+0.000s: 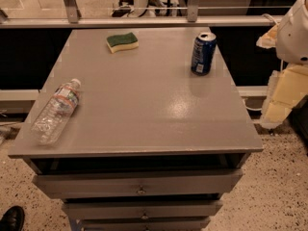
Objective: Pick pepsi can
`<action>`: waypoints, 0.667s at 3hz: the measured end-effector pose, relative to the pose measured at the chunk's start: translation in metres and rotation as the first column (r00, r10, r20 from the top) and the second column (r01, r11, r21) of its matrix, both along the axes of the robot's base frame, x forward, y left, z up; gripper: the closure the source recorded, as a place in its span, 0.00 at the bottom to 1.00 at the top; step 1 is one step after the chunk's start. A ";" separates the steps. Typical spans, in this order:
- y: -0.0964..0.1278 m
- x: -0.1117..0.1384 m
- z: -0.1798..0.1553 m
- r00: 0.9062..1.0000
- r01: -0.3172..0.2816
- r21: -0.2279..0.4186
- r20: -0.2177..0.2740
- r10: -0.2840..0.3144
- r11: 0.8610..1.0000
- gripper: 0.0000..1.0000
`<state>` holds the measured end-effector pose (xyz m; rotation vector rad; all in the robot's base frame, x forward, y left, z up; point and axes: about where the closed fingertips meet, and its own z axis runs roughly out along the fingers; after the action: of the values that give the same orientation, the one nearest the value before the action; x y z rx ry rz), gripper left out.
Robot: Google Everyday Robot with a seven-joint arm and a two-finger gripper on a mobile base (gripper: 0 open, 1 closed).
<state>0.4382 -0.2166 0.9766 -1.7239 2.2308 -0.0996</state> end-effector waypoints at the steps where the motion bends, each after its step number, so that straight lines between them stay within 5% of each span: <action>1: 0.000 0.003 0.000 1.000 0.003 0.007 0.007 -0.003 1.000 0.00; 2: -0.006 0.031 -0.005 0.998 0.035 0.067 0.046 -0.039 0.997 0.00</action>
Offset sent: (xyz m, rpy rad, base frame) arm 0.0432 -0.0108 -0.0128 0.1048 -0.0523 -0.0529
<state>0.4687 -0.2222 0.9716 -1.6296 2.2073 -0.0726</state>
